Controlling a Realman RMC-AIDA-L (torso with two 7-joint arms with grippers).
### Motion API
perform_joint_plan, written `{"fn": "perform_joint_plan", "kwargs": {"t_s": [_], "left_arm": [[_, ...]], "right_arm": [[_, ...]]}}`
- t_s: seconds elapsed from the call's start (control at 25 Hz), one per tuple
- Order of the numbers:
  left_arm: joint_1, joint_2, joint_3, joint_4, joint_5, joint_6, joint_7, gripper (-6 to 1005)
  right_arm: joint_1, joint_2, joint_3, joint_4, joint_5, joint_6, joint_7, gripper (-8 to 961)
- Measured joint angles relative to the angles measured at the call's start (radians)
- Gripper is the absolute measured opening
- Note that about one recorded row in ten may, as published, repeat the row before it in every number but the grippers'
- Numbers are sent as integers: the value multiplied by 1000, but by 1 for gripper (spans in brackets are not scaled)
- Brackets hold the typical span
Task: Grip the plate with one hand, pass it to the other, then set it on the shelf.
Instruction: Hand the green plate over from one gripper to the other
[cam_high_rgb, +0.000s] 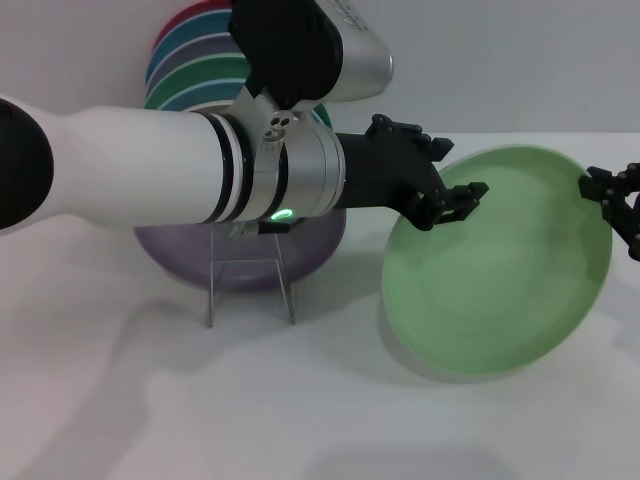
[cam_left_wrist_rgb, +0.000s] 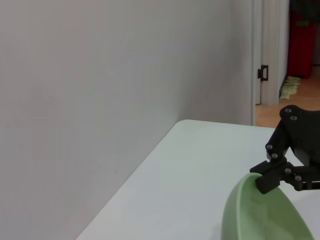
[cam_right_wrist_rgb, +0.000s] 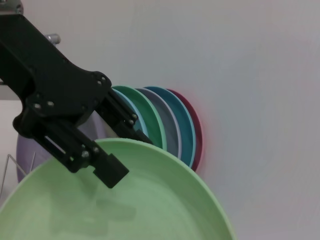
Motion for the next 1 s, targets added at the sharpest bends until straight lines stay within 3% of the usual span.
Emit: {"fn": "perform_joint_plan", "kwargs": {"t_s": [0.76,0.84,1.0], "left_arm": [[4,-1,26,-13,54,37,8,323],[6,0,43,-23,73,48,4,110],[4,-1,58,-38,87,40,4,99]], "right_arm": [[3,-2,0,-1,0,3,2,25],[3,-3,1,-4,-2,12,2,26],[7,-3,0,-14,-6,53,1,27]]}}
